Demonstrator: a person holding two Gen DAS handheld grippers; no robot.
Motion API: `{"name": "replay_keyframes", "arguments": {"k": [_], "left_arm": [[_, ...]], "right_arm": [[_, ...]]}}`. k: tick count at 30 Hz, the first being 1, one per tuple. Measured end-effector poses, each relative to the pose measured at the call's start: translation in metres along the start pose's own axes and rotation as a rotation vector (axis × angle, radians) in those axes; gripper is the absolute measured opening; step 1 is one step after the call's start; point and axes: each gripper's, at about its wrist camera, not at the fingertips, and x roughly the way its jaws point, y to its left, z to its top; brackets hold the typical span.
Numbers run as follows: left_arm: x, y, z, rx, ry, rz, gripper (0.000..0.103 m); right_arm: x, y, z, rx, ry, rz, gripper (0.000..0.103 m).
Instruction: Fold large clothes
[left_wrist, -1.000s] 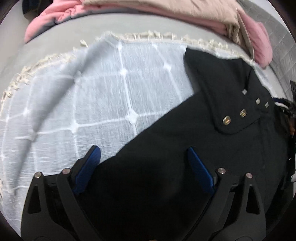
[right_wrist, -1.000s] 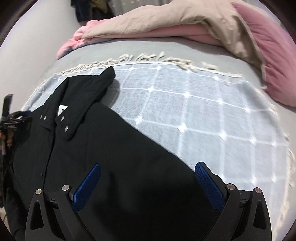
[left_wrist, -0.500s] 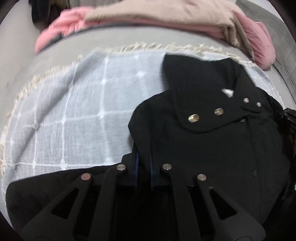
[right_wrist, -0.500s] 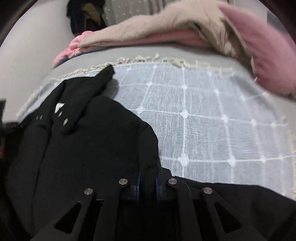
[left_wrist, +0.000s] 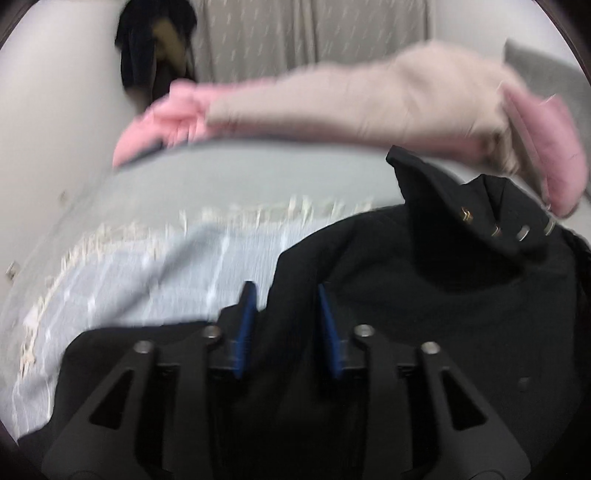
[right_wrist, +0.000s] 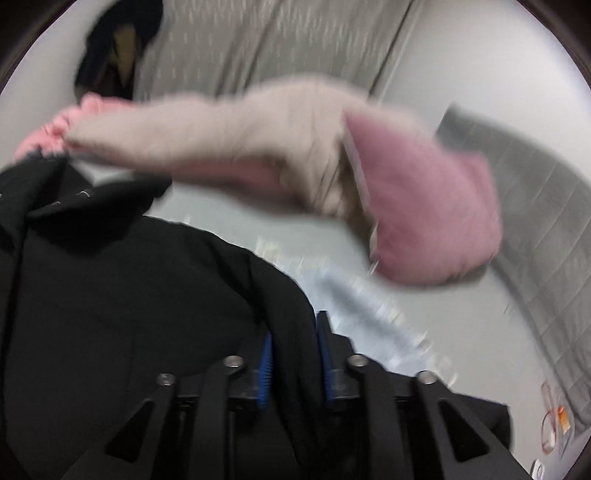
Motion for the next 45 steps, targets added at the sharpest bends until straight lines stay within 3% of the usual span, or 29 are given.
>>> {"name": "replay_keyframes", "arguments": {"k": [1, 4, 5, 12, 15, 19, 26, 33, 36, 40, 45], "left_arm": [[0.002, 0.002, -0.004, -0.007, 0.035, -0.008, 0.050], [-0.014, 0.012, -0.012, -0.028, 0.054, -0.047, 0.074], [-0.024, 0.016, -0.015, -0.023, 0.073, -0.053, 0.078], [-0.121, 0.020, -0.048, 0.021, 0.109, -0.032, 0.083], [-0.167, 0.021, -0.072, 0.050, 0.116, -0.075, 0.085], [-0.223, 0.020, -0.114, 0.082, 0.128, -0.106, 0.087], [-0.272, 0.022, -0.192, 0.043, 0.233, -0.221, 0.087], [-0.287, 0.012, -0.275, -0.025, 0.323, -0.256, 0.087], [-0.287, 0.010, -0.292, -0.069, 0.356, -0.294, 0.087], [-0.282, 0.013, -0.305, -0.205, 0.377, -0.353, 0.087], [-0.265, 0.009, -0.320, -0.285, 0.399, -0.332, 0.085]], "right_arm": [[0.001, 0.000, -0.004, 0.002, 0.013, 0.019, 0.033], [-0.015, -0.004, -0.011, 0.012, 0.014, 0.088, 0.059], [-0.026, -0.007, -0.017, 0.007, 0.006, 0.101, 0.061], [-0.127, -0.037, -0.057, 0.061, 0.024, 0.233, 0.072], [-0.168, -0.044, -0.079, 0.110, 0.043, 0.315, 0.076], [-0.214, -0.049, -0.111, 0.116, 0.054, 0.356, 0.078], [-0.279, -0.040, -0.188, 0.081, 0.112, 0.406, 0.080], [-0.290, -0.032, -0.274, 0.180, 0.252, 0.491, 0.081], [-0.287, -0.033, -0.301, 0.255, 0.301, 0.537, 0.081], [-0.280, -0.031, -0.328, 0.365, 0.334, 0.608, 0.081], [-0.261, -0.023, -0.352, 0.519, 0.400, 0.607, 0.080]]}}
